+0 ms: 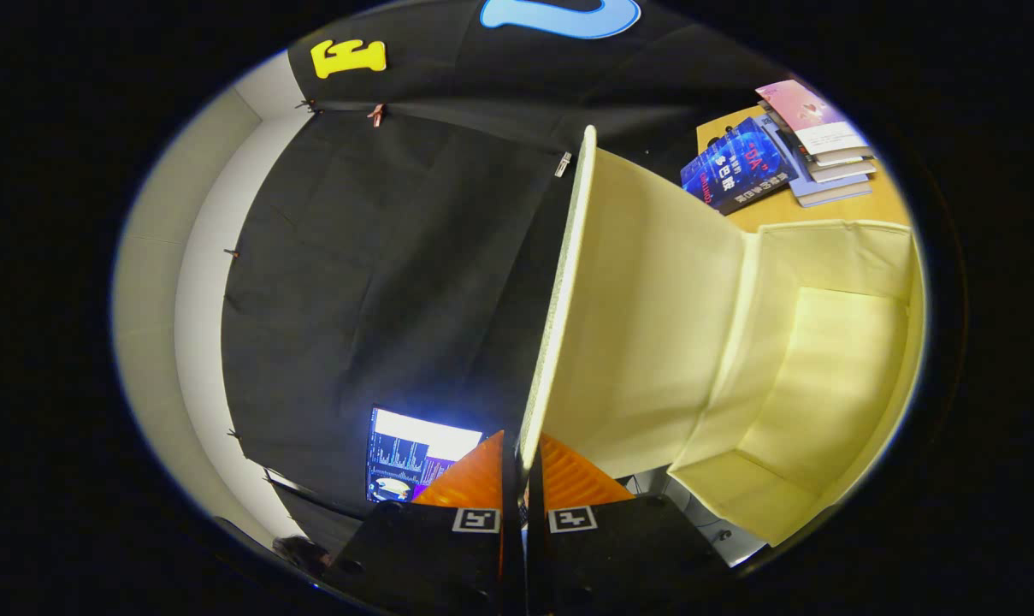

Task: Open the storage box then place both shoes into the box .Put the left shoe in first, then the right shoe, with the right side of both shoes facing outward in a uniform manner.

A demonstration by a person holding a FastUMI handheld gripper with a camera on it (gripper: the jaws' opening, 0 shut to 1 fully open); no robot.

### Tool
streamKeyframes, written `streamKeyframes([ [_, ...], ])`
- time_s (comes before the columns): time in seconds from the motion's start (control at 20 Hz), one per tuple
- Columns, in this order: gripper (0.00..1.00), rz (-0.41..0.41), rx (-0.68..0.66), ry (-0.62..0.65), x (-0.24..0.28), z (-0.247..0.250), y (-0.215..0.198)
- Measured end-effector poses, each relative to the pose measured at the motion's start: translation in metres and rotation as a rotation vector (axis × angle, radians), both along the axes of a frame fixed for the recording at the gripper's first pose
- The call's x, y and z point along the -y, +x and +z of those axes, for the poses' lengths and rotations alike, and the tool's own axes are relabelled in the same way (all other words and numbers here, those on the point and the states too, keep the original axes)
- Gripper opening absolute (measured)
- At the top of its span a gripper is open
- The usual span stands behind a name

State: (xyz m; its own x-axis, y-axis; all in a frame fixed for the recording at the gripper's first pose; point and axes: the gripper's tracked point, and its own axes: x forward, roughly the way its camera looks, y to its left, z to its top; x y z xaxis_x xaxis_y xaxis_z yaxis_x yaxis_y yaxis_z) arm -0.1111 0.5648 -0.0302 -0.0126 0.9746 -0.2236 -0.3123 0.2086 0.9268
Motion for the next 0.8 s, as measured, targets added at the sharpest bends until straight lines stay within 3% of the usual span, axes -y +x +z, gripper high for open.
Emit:
streamKeyframes([
  [0.3,0.09,0.007,0.005,-0.062,-0.065,-0.021,-0.002],
  [0.4,0.16,0.001,0.024,-0.113,-0.069,-0.036,0.001],
  [0.5,0.32,-0.024,0.075,-0.166,-0.061,-0.049,0.008],
  [0.55,0.47,-0.024,0.104,-0.189,-0.053,-0.053,0.010],
  [0.6,0.52,-0.021,0.129,-0.208,-0.044,-0.056,0.007],
  [0.75,0.97,-0.077,0.233,-0.233,0.000,-0.054,0.021],
  [0.8,0.97,-0.100,0.263,-0.234,0.017,-0.049,0.024],
])
